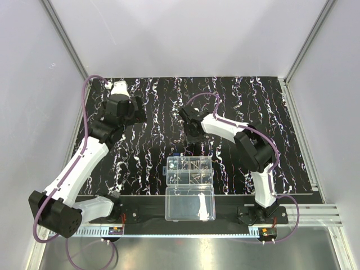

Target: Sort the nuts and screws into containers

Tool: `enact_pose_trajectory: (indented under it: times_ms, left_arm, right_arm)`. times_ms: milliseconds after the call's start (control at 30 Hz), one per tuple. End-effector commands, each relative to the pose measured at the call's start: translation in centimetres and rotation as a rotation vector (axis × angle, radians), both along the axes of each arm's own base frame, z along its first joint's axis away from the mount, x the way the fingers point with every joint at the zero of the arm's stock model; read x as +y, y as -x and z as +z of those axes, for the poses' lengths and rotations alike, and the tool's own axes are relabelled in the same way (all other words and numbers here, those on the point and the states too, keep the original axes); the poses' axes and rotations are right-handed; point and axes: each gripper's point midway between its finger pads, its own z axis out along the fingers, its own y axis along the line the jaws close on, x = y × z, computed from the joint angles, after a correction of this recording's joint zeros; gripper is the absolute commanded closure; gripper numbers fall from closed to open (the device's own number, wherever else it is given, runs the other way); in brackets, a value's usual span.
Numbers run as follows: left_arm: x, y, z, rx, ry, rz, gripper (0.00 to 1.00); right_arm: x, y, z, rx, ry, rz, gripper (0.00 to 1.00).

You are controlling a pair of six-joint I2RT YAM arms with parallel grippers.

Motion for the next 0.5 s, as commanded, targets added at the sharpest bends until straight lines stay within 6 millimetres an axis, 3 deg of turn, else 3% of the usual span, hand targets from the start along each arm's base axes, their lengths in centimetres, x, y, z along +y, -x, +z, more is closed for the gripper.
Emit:
enact_pose_trajectory:
  times_ms: [0, 467]
  left_arm:
    - [0.0, -0.5, 3.3, -0.097, 0.031, 0.003, 0.01]
    - [-0.1, -0.6, 3.0, -0.090, 0.030, 0.002, 0.01]
  right_arm:
    - [0.3, -1.4, 0.9, -0.052, 0.017, -0.009, 0.57]
    - [-0.2, -1.5, -0.8, -0.045, 0.064, 0.032, 0.61]
